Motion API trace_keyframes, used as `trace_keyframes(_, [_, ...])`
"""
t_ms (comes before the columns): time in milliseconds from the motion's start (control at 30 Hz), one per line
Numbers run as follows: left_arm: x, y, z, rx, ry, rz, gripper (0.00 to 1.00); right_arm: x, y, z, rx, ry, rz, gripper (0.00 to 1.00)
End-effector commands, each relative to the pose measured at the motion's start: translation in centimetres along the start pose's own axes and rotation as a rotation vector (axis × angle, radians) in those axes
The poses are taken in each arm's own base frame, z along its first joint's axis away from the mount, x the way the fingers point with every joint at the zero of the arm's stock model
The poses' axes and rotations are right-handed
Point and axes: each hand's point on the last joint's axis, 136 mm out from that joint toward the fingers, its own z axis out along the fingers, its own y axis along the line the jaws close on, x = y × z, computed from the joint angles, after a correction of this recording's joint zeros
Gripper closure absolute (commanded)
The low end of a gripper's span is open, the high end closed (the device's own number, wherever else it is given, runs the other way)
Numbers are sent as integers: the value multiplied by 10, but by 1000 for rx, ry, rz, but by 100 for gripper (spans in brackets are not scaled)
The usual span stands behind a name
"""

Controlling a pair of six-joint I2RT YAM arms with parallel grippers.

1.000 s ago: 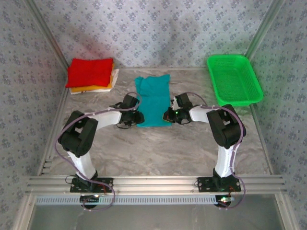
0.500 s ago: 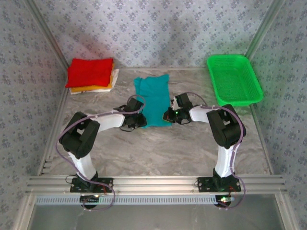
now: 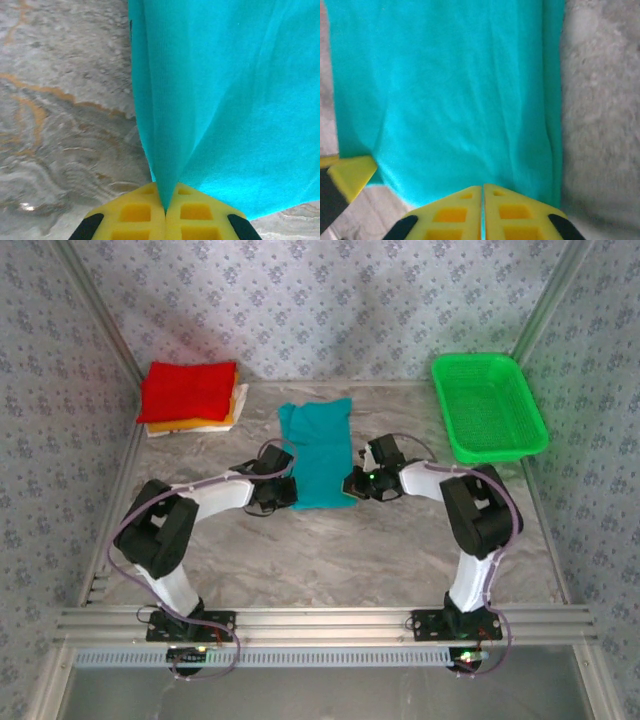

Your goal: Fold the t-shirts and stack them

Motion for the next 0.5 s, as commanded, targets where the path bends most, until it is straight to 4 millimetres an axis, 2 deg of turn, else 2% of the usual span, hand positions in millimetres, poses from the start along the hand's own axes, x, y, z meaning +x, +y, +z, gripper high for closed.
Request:
trace_keyframes(0, [-2,5,-17,-9,-20,20,100,6,7,-35,-3,-25,25,74])
trace_keyframes(100, [1,6,-18,4,-19,24,100,11,-7,-42,-30,-28,100,64])
trace_keyframes(200, [4,6,-14,16,-9,18,100,22,-14,-36,-19,12,118,54])
trace_keyframes(367, [6,3,-10,29,5,21,100,33,-20,-20,-34,39,163,53])
trace_keyframes(467, [6,3,-9,33,6,24,100,36,-16,-10,-39,61,155,54])
